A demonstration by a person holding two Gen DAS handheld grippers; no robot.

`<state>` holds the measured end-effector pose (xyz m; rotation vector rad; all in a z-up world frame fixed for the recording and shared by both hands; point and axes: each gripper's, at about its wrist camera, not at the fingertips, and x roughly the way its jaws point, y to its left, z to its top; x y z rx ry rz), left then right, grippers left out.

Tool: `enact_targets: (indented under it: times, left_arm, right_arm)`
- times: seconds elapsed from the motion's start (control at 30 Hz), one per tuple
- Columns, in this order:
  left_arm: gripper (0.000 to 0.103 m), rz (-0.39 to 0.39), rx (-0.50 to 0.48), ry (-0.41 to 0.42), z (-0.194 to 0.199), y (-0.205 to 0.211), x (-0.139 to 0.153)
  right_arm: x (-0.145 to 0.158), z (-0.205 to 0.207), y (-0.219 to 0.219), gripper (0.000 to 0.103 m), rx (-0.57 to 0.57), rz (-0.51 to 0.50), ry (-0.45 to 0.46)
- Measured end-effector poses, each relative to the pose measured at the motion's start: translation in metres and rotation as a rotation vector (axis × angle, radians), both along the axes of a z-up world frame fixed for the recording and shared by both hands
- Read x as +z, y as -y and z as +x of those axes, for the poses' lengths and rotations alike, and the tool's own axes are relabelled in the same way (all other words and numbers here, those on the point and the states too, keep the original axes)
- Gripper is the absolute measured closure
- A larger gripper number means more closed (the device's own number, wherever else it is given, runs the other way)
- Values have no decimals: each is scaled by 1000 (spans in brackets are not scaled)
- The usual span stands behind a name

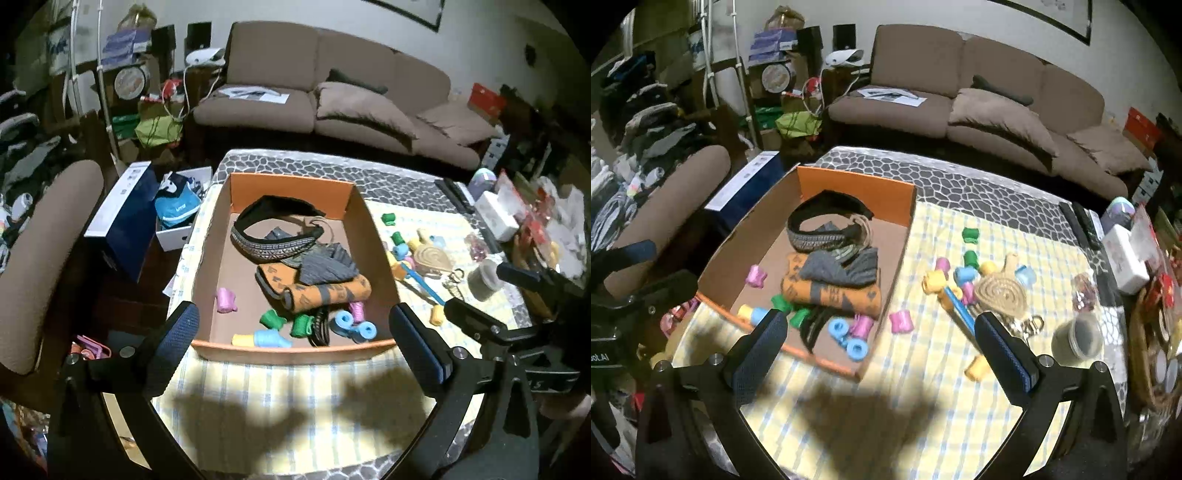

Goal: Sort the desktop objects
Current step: 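Withdraw both tools from the box back over the table items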

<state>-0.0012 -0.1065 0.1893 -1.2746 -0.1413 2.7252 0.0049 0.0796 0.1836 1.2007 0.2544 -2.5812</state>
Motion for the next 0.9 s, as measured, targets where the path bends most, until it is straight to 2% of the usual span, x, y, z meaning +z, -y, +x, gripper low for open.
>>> enact_targets:
  times: [0.2, 0.37, 0.53, 0.9]
  left_arm:
    - [0, -9, -25, -26, 25, -16, 10]
    - [0, -9, -57, -39, 35, -39, 10]
    - [0, -18, -107, -37, 38, -72, 1]
    - [0, -18, -189, -22, 30, -146, -25]
  right_arm:
    - [7, 28, -15, 1, -21, -19, -12]
    - [2, 37, -37, 1, -55, -29, -6]
    - [-6, 42, -63, 1, -87, -24, -3]
    - [-31, 37, -152, 1, -209, -32, 19]
